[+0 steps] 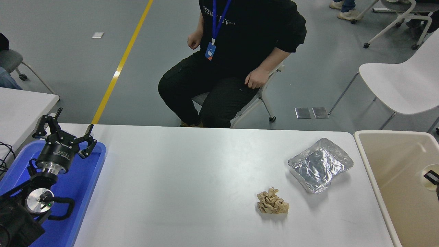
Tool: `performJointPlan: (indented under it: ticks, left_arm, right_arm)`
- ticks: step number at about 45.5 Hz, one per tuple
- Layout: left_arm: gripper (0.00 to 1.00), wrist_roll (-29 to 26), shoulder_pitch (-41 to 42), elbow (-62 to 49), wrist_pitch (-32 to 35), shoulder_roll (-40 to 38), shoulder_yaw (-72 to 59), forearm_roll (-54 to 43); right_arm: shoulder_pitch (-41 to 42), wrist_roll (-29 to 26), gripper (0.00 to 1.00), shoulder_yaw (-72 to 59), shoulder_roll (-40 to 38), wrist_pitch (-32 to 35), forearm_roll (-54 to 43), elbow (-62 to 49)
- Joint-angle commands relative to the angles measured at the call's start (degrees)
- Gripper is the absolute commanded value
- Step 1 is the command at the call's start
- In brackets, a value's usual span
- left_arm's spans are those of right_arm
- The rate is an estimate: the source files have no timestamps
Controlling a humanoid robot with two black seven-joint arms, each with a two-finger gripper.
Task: Clean the table surface
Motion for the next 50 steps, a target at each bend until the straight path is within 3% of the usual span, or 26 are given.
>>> performJointPlan:
  ticks: [1, 20, 23, 32, 43, 50]
  left_arm:
    - [1.0, -0.01, 0.0, 0.0, 0.0, 0.0, -0.04, 0.0]
    - [1.0, -0.01, 0.0, 0.0, 0.0, 0.0, -0.04, 0.0]
    - [1.0, -0.01, 0.0, 0.0, 0.0, 0.0, 0.05, 0.0]
    - [1.0, -0.01, 0.0, 0.0, 0.0, 0.0, 0.05, 0.0]
    - [1.0, -0.01, 0.0, 0.0, 0.0, 0.0, -0.04, 0.0]
    - [1.0, -0.01, 0.0, 0.0, 0.0, 0.0, 0.05, 0.0]
  right_arm:
    - [-1.93, -0.04, 0.0, -0.02, 2.28, -1.22, 0.09, 0.01]
    - [-2.37, -0.04, 0.0, 0.77, 2.55, -2.63, 0.18, -0.08]
    - [-2.37, -0.04, 0.12, 0.77, 2.55, -4.03, 0.18, 0.01]
    - [-2.46, -0.04, 0.33, 0.6, 2.63, -5.79, 0.27, 0.1]
    - [-2.37, 0.05, 0.54, 0.86, 2.55, -7.73, 0.27, 0.1]
    - [-2.28, 0.31, 0.88, 1.04, 3.33, -12.02, 0.53, 0.54]
